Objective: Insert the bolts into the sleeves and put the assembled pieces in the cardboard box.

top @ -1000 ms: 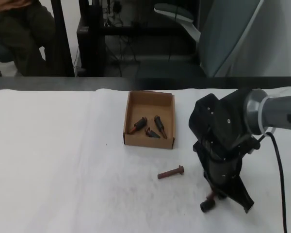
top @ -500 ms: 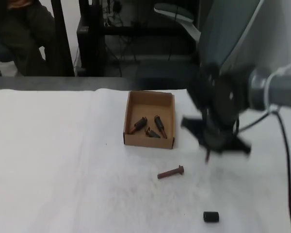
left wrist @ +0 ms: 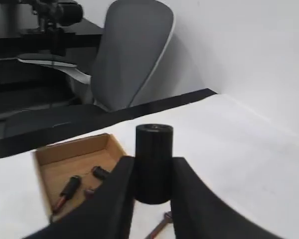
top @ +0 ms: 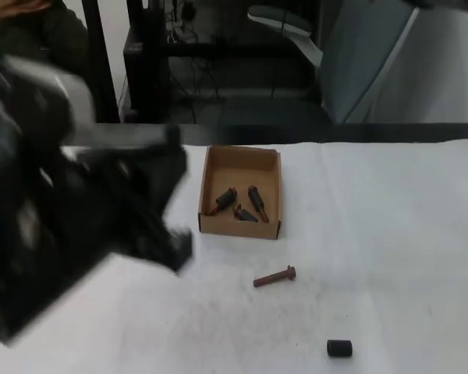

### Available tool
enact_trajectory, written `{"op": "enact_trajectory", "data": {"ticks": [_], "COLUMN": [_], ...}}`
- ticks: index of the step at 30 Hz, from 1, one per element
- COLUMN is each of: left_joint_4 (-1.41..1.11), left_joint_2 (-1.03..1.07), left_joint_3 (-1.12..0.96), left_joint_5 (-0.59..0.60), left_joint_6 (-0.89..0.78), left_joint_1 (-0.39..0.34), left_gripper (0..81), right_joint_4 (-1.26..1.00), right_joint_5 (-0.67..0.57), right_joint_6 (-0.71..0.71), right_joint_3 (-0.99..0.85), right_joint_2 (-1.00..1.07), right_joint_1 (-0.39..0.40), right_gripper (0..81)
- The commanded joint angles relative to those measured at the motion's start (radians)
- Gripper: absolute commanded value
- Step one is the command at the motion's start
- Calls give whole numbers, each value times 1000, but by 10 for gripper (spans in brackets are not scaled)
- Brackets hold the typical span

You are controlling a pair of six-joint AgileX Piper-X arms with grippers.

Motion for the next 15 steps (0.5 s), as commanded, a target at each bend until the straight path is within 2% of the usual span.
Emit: {"op": "enact_trajectory", "data": {"ticks": [1, 4, 8, 15], "left_joint_4": [-121, -186, -335, -553], "left_joint_2": [78, 193, 333, 542], "left_joint_3": [26, 26, 26, 26], "left_joint_5": [64, 87, 85, -9], "left_joint_6": [-8, 17, 45, 41], "left_joint_1": [-30, -62, -96, -145], "left_gripper": [18, 18, 18, 18], "right_joint_4": [-27, -181, -474, -730], "right_joint_5": [-67, -104, -103, -68], "right_joint_6": [-38, -24, 64, 180], "right_joint_3": [94, 238, 410, 586], "right_joint_2": [-50, -80, -90, -90], "right_joint_1": [58, 127, 201, 249], "right_gripper": [0, 0, 0, 0]}}
